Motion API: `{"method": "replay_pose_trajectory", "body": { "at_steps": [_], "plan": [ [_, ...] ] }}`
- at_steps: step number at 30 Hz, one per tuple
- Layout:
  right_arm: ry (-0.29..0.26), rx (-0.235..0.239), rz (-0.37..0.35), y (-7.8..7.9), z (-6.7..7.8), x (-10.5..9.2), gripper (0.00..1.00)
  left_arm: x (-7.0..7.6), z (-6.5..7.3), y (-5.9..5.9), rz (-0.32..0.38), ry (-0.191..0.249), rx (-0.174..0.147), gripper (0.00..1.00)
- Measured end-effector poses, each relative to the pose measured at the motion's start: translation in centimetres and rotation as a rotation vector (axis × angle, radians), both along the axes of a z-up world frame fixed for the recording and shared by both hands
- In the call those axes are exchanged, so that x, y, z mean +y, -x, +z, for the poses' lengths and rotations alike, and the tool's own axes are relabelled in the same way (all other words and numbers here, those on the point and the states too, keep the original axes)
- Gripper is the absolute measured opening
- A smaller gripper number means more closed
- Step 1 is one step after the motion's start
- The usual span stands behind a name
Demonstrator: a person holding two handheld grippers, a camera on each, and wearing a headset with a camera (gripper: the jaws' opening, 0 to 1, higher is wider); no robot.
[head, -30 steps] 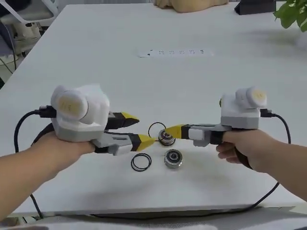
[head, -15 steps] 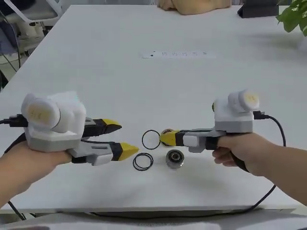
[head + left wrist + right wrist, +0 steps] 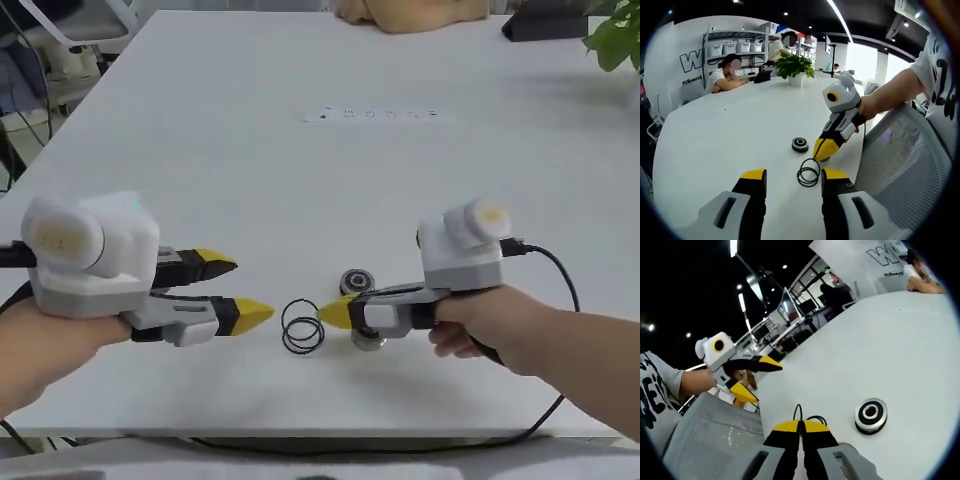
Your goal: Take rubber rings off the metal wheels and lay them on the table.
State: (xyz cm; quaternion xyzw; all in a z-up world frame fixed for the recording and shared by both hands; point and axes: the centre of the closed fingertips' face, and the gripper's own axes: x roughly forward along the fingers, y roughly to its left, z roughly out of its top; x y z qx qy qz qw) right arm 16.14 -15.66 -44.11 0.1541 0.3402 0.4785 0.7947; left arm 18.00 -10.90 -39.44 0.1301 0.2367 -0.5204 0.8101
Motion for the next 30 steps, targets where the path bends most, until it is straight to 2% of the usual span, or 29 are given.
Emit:
{"method": "replay_pose_trajectory", "body": {
  "at_steps": [16,24,29,30],
  "plan": [
    [0.078,-0.028,0.022,-0.3,-1.3,-0.1,0.01,0.7,-0.2,0.1,0.011,-0.01,0.006,0.41],
    [0.106,-0.049,0.027,-0.3,-1.4,-0.4,0.16,0.6,0.0,0.1,0.01,-0.011,0.002,0.41],
    [0.099,-0.064,0.013,-0.6,-0.7,-0.6,0.24,0.4,0.1,0.0,0.007,-0.013,0.0,0.41],
    [0.102,-0.081,0.009,-0.7,-0.5,-0.8,0.25,0.4,0.1,0.0,0.006,-0.013,-0.001,0.41]
  ]
}}
